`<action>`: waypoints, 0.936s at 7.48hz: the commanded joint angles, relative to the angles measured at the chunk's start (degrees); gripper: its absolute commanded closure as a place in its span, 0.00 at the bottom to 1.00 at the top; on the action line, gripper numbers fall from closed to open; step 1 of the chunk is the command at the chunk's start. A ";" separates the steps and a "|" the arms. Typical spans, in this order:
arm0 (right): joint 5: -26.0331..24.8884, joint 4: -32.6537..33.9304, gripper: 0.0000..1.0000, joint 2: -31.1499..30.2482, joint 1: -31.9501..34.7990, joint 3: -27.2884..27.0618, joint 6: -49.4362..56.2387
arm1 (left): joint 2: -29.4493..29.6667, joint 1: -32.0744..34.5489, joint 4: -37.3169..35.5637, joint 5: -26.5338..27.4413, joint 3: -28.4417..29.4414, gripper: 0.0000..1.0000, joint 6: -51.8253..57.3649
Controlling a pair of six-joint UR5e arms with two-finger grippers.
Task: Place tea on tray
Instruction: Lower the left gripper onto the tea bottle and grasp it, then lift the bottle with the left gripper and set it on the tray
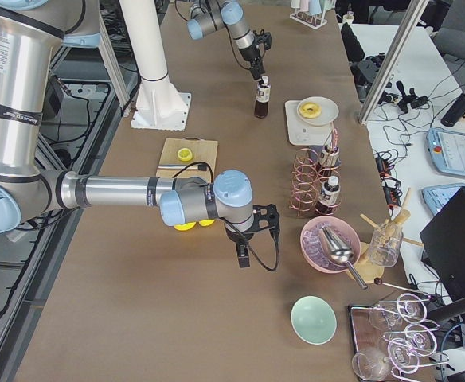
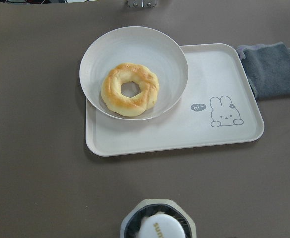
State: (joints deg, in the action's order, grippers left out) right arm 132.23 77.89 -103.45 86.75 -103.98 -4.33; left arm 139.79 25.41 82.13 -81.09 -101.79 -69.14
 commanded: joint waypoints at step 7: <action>-0.04 -0.02 0.00 0.18 0.00 -0.09 -0.06 | -0.13 0.34 1.27 0.67 1.85 0.26 0.23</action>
State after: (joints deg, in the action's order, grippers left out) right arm 132.19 77.92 -103.19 86.75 -104.06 -4.40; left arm 139.69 25.78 82.75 -80.42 -100.74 -68.73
